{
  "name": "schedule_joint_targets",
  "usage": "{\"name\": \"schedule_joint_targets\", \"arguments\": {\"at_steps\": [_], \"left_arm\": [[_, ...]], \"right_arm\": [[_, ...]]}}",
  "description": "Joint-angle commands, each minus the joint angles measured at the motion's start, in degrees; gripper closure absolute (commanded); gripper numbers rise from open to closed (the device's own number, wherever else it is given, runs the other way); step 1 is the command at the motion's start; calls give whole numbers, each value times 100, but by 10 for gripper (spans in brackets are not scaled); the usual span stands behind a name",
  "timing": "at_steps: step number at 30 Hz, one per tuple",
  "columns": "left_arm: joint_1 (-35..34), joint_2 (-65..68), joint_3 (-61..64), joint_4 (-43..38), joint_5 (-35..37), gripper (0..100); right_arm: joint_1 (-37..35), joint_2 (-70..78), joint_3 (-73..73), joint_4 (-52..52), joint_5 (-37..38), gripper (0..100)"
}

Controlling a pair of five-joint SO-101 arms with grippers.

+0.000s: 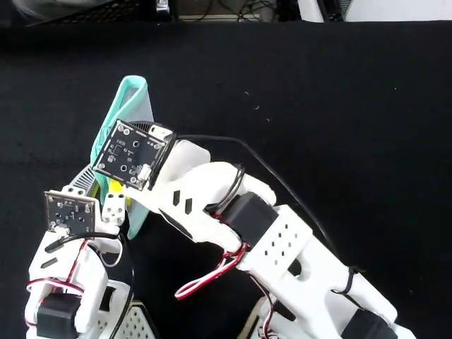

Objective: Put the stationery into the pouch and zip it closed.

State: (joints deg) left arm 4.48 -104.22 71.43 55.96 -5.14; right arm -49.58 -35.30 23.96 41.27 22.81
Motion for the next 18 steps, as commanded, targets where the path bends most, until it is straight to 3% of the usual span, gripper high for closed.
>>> {"name": "schedule_joint_targets", "arguments": {"at_steps": [1, 18], "left_arm": [[48, 18, 277, 167, -53, 969], [57, 18, 286, 167, -53, 968]], "right_arm": [[193, -66, -110, -308, -273, 885], [193, -444, 207, -519, -273, 885]]}}
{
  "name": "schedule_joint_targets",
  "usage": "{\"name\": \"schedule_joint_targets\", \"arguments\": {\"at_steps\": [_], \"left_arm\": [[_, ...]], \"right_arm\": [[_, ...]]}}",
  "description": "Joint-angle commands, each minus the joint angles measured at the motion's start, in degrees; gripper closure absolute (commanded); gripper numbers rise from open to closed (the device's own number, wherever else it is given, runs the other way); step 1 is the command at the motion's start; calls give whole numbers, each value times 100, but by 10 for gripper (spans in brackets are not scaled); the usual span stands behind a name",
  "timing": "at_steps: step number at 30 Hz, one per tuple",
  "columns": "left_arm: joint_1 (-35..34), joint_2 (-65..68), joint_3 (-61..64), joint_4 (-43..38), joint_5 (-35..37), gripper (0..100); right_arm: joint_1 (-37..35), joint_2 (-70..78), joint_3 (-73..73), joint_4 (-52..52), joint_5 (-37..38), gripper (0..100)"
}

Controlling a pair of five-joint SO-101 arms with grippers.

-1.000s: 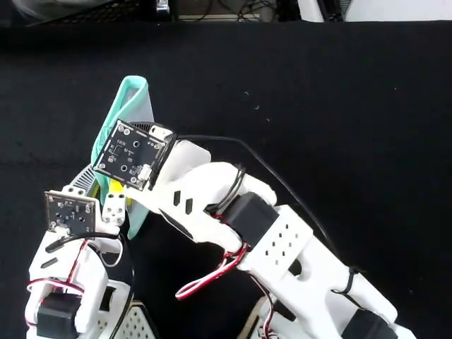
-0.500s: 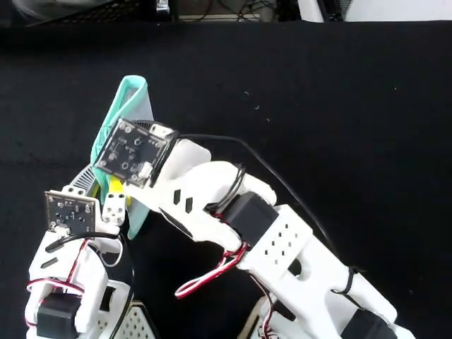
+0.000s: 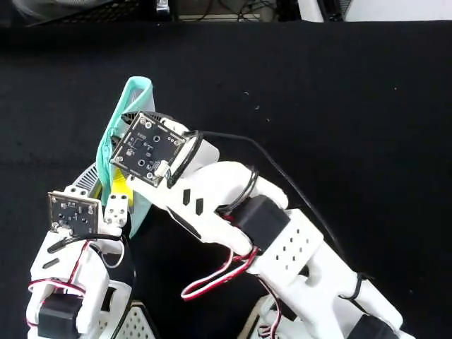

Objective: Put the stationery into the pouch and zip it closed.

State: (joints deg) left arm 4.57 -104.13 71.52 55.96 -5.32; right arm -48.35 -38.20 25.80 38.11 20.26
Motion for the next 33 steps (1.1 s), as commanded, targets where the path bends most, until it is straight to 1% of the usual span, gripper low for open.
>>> {"name": "schedule_joint_targets", "arguments": {"at_steps": [1, 4, 9, 16, 23, 33], "left_arm": [[48, 9, 277, 167, -35, 968], [48, 9, 277, 167, -35, 968], [40, 9, 277, 167, -35, 969], [40, 0, 277, 167, -35, 970], [40, -9, 259, 185, -26, 970], [40, -9, 259, 167, -26, 970]], "right_arm": [[53, -154, 48, -202, -18, 885], [18, -180, 48, -114, -44, 883], [-246, -171, -145, 211, -26, 882], [-237, -154, -136, 211, -9, 882], [-79, 391, -180, 202, 273, 882], [-62, 462, -277, 211, 387, 882]]}}
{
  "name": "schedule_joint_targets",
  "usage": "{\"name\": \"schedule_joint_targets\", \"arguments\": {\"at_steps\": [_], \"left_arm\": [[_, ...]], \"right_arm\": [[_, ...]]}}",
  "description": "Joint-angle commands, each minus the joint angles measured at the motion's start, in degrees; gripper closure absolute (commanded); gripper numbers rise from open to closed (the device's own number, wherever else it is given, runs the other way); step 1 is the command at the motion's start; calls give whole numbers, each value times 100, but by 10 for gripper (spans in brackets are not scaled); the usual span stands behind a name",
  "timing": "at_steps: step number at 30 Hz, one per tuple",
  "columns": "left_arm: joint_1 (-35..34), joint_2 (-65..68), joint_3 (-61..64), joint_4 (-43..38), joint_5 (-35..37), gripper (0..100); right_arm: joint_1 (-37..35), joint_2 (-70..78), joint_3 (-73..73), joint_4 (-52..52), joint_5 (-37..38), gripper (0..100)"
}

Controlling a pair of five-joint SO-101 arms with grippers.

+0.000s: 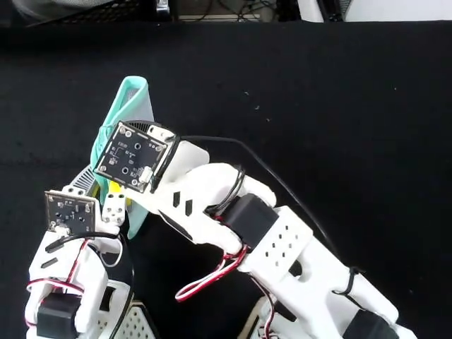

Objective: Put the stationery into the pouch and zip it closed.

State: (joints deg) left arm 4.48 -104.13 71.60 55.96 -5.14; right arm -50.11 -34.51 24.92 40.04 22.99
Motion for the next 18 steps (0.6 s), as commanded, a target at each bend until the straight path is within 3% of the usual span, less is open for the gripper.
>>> {"name": "schedule_joint_targets", "arguments": {"at_steps": [1, 9, 18], "left_arm": [[48, -9, 251, 167, -44, 970], [57, 0, 251, 167, -44, 970], [57, 0, 251, 167, -44, 970]], "right_arm": [[114, 92, -180, 18, 167, 882], [88, 92, -171, 246, 782, 882], [88, 84, -198, 264, 747, 882]]}}
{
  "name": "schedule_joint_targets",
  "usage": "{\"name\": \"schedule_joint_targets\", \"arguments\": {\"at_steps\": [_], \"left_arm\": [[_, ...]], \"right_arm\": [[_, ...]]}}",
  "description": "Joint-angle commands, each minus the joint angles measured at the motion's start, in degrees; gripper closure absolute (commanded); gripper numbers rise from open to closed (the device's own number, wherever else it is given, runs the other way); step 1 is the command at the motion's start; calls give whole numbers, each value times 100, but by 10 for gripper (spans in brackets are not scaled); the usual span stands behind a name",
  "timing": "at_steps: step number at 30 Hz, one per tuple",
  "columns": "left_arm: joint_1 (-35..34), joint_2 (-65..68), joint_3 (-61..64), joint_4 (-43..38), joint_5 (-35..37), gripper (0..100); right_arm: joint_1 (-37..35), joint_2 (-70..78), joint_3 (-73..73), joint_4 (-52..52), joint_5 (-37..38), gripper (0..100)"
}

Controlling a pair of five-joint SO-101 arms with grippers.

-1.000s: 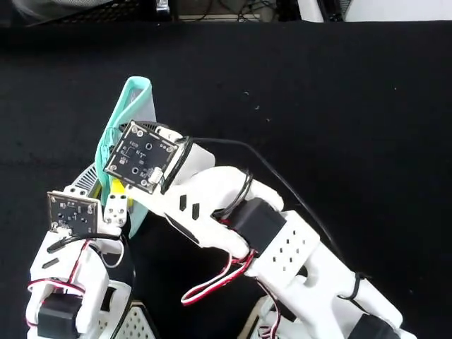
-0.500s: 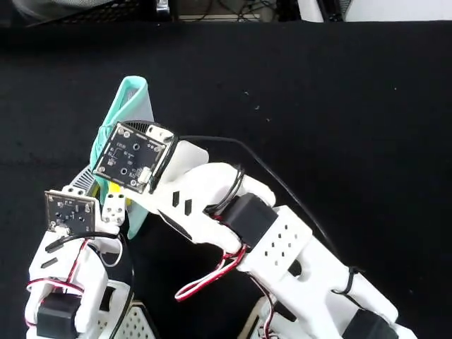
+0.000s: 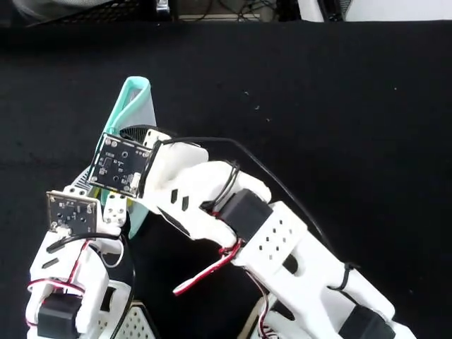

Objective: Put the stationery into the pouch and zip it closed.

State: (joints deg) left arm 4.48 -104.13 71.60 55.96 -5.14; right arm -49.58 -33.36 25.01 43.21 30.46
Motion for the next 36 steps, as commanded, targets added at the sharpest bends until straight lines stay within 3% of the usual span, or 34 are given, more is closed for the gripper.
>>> {"name": "schedule_joint_targets", "arguments": {"at_steps": [1, 5, 29, 36], "left_arm": [[57, 0, 251, 167, -44, 970], [57, 0, 251, 167, -44, 970], [66, 9, 259, 167, -53, 968], [637, 18, 259, 202, -53, 969]], "right_arm": [[35, -57, -215, -79, -44, 882], [35, -66, -171, -404, -492, 882], [70, -558, -57, -510, -800, 882], [202, -558, 224, -941, -800, 883]]}}
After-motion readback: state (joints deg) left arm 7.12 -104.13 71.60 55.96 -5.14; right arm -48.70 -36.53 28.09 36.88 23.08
